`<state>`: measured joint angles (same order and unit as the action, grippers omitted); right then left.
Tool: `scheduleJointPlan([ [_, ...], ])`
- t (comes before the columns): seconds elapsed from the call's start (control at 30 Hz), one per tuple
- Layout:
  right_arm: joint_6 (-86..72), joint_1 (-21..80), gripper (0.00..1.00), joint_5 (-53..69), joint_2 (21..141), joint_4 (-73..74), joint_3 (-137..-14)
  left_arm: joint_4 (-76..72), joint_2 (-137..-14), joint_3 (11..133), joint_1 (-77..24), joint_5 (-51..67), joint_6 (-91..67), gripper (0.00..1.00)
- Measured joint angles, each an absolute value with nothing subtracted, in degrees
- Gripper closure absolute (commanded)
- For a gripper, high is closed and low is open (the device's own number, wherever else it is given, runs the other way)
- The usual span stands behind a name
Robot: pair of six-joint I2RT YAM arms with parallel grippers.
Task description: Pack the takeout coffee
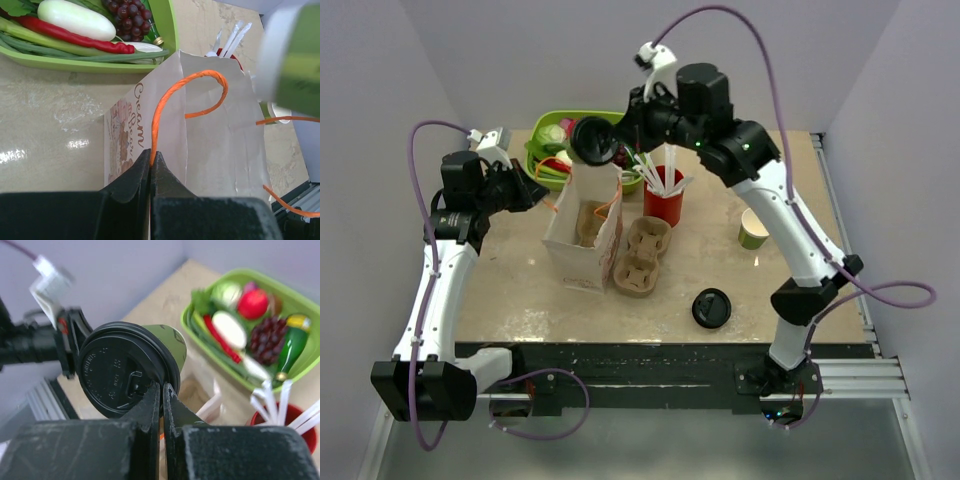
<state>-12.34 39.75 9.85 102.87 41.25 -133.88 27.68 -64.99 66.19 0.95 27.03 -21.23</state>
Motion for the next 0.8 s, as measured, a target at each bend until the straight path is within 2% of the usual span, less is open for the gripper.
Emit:
scheduleJointPlan([
  [0.17, -11.7, 42.2, 1.0, 9.8, 107.3, 47.8, -133.4, 27.9, -64.9, 66.2, 1.0, 26.0, -21.4, 1.0],
  [0.5, -10.5, 44.4, 1.0, 7.9, 107.6, 53.4, -132.0, 27.9, -64.0, 66.2, 1.0, 26.0, -21.4, 1.0],
  [0.8, 3.3, 47.2, 1.0, 9.9, 112.8, 56.7, -136.0, 27.5, -64.0, 66.2, 1.0, 31.0, -19.9, 1.0],
])
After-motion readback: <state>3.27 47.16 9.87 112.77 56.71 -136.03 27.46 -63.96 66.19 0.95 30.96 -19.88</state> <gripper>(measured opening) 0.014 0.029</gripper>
